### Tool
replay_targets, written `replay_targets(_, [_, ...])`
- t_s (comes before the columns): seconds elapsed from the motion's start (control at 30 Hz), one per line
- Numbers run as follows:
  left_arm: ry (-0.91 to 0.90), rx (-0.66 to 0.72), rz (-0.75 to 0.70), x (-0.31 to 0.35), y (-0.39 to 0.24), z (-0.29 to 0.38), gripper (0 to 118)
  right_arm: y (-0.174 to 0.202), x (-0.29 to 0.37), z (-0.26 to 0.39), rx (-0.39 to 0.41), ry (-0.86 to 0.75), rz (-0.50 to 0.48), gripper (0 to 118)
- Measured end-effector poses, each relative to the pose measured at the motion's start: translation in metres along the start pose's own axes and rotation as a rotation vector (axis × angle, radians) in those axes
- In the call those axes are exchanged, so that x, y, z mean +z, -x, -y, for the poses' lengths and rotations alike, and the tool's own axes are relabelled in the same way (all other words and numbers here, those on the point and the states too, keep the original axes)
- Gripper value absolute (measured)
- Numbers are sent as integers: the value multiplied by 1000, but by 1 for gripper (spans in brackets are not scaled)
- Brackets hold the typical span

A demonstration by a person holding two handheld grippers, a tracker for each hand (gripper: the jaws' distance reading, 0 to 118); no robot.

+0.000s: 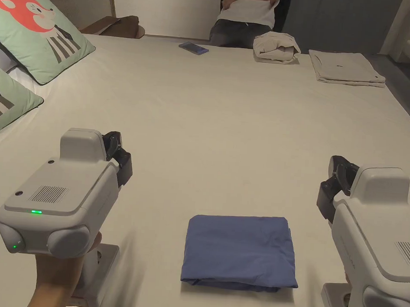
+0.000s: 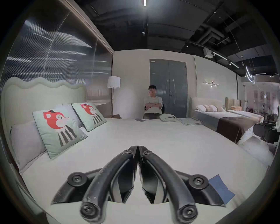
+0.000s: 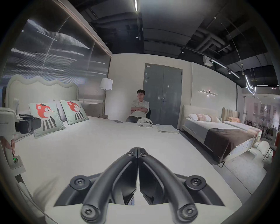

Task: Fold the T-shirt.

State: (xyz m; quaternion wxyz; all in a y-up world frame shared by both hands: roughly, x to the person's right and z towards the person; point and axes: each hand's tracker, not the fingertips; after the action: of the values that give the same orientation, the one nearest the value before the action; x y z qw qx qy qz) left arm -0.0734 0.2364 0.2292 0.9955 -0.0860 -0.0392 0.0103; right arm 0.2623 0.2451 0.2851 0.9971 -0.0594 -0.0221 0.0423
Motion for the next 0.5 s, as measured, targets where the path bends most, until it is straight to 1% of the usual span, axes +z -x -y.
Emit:
replay_targets(0.07, [7, 6, -2, -1, -1, 1, 0, 4, -4, 5, -1, 14, -12, 0])
replay_targets(0.2, [11, 7, -1, -3, -1, 2, 0, 18, -22, 31, -9, 112, -59, 0])
replay_targets(0.23, [15, 2, -1, -3, -2, 3, 0, 23, -29, 41, 2, 143, -66, 0])
replay_targets(0.37, [23, 11, 8, -5, -3, 5, 0, 38, -53, 84, -5, 292, -94, 0])
replay_targets(0.47, [33, 7, 10, -7, -5, 7, 0, 48, -67, 115, 14, 406, -93, 0])
replay_targets(0.5, [37, 8, 13, -7, -6, 8, 0, 47, -71, 128, -1, 435, -97, 0])
